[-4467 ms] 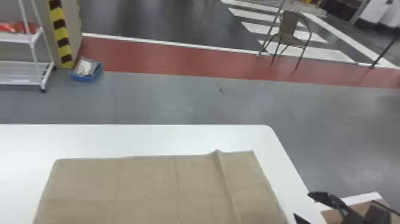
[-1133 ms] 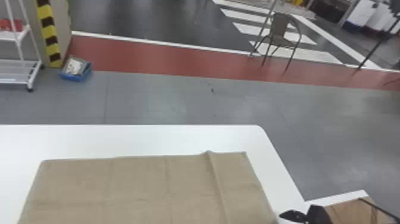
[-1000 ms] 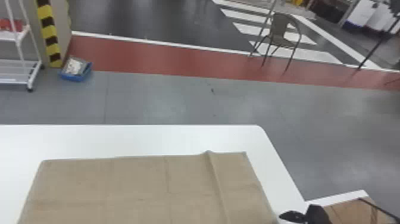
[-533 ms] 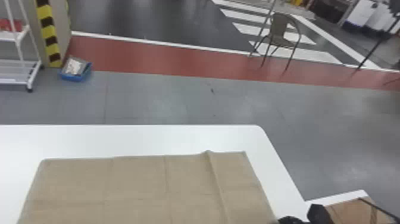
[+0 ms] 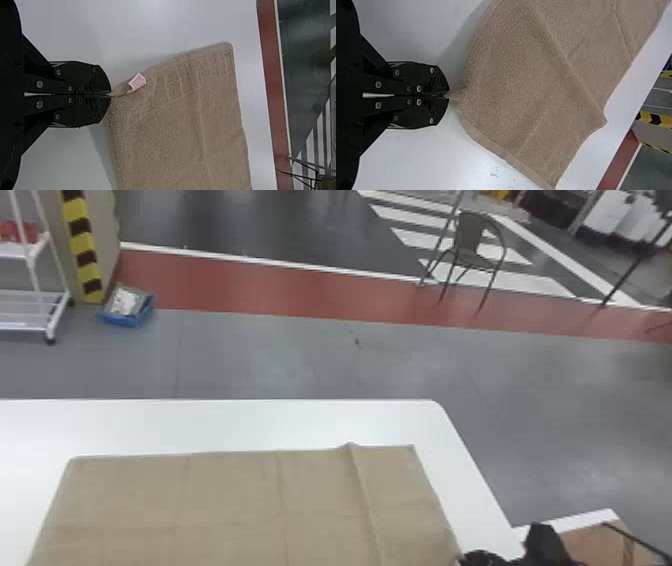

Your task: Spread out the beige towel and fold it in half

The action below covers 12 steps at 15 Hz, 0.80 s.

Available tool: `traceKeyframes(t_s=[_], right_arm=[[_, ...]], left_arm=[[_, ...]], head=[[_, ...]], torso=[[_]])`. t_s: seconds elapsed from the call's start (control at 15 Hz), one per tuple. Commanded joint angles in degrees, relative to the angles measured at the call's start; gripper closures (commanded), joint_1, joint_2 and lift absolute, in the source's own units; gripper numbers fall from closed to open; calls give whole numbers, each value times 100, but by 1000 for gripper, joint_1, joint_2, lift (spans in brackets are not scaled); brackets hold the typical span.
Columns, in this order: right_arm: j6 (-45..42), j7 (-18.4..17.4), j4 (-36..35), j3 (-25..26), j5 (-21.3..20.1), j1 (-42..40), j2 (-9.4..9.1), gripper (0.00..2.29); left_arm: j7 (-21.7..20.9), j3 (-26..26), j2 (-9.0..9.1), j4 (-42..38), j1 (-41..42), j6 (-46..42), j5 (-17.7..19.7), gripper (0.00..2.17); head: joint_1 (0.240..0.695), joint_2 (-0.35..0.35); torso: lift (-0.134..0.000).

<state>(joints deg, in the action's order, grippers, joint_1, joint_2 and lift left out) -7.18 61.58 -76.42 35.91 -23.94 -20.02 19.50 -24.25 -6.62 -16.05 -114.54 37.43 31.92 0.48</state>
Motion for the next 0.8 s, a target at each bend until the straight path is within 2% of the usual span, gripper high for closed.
traceKeyframes(t_s=[0.0, 0.27, 0.53, 0.73], right_arm=[[29, 108, -171, 189, 162, 7, -16, 1541], [310, 425, -523, 488, 610, 59, -87, 1541], [662, 644, -698, 690, 707, 314, -166, 1541], [1066, 697, -804, 734, 733, 560, -201, 1541]], left_arm=[[0, -41, -4, -297, 63, 391, -75, 1379], [0, -129, 40, -965, 80, 1322, -268, 1379], [0, -111, 120, -1519, -60, 2096, -514, 1379], [0, -15, 120, -1642, -306, 2588, -593, 1376]], head=[[695, -350], [695, -350], [695, -350], [695, -350]], torso=[[0], [0], [0], [0]])
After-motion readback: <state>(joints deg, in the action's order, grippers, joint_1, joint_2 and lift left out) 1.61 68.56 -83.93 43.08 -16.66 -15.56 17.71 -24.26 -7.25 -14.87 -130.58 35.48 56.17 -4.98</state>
